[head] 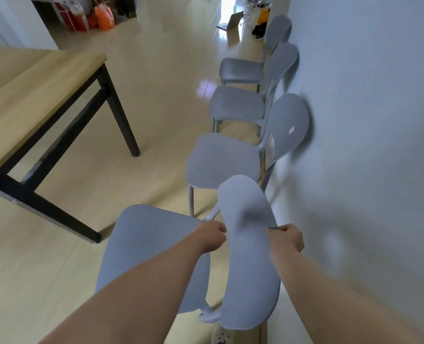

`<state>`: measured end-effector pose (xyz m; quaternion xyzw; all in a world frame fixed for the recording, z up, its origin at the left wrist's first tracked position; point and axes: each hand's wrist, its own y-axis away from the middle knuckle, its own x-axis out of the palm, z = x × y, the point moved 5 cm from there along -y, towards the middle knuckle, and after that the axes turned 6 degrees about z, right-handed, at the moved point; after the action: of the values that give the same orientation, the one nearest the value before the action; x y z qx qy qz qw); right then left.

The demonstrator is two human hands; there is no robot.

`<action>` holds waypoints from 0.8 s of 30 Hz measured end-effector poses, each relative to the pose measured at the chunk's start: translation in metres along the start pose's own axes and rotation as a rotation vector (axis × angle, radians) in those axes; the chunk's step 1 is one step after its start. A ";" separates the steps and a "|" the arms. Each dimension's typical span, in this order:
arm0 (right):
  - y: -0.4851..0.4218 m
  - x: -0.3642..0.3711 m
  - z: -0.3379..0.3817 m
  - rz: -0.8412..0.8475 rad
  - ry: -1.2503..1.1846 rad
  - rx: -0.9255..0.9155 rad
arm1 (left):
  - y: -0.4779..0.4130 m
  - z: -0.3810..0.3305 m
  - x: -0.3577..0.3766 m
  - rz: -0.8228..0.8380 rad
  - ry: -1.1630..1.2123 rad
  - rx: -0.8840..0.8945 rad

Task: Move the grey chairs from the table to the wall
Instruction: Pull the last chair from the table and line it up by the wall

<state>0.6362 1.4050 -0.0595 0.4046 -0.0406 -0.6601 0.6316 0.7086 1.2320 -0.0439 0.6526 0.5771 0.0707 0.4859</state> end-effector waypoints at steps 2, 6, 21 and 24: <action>-0.004 -0.008 0.002 -0.020 -0.012 -0.004 | -0.004 -0.007 0.001 -0.008 -0.023 0.010; -0.011 -0.027 0.008 -0.053 -0.014 -0.018 | -0.005 -0.021 0.007 0.045 -0.060 0.029; -0.027 -0.068 0.011 -0.118 0.081 -0.033 | -0.009 -0.040 0.015 0.044 -0.106 0.044; -0.020 -0.061 -0.009 -0.018 0.119 0.072 | -0.008 -0.050 0.022 0.062 -0.122 0.077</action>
<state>0.6178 1.4658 -0.0478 0.4659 -0.0230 -0.6388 0.6119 0.6774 1.2768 -0.0339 0.6914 0.5281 0.0237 0.4924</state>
